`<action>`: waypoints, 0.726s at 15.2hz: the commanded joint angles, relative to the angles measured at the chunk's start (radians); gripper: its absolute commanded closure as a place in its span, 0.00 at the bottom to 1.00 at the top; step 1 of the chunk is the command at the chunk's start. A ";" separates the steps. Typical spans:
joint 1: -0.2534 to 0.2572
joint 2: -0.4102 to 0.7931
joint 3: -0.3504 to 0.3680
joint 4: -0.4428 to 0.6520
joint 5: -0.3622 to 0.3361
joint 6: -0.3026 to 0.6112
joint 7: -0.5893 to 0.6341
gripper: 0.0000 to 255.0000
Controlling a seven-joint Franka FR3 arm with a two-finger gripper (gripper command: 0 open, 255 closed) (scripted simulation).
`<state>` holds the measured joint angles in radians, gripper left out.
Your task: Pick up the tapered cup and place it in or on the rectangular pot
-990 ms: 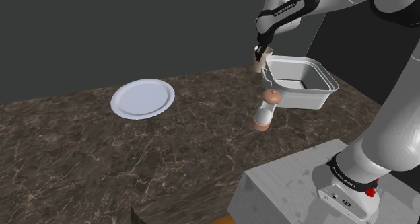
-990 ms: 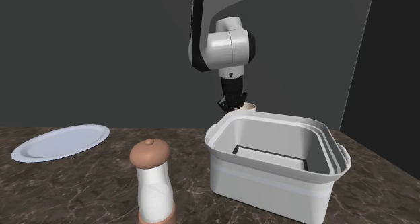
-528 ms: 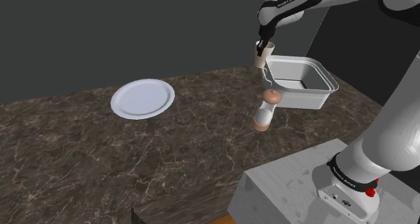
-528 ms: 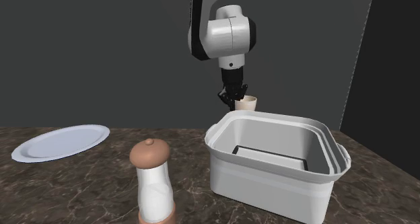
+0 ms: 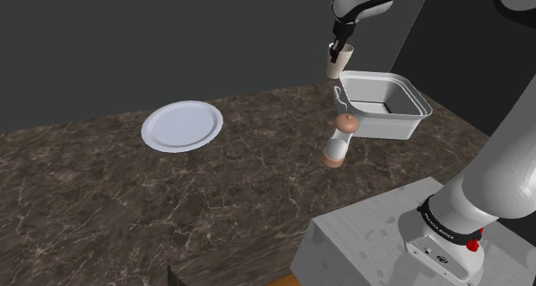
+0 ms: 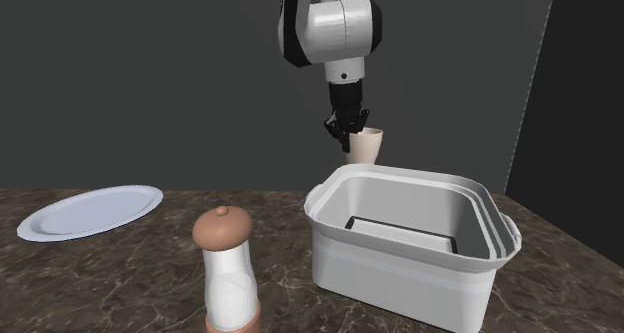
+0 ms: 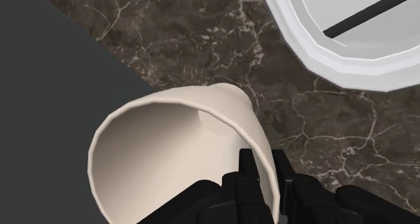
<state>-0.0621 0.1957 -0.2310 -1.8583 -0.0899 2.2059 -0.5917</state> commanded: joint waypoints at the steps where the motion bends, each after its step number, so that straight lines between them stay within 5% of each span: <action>1: 0.001 -0.012 0.000 0.015 -0.001 -0.026 -0.002 1.00; 11: 0.003 -0.042 -0.001 0.111 -0.002 -0.152 -0.011 1.00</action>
<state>-0.0596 0.1559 -0.2316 -1.7567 -0.0923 2.0655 -0.6024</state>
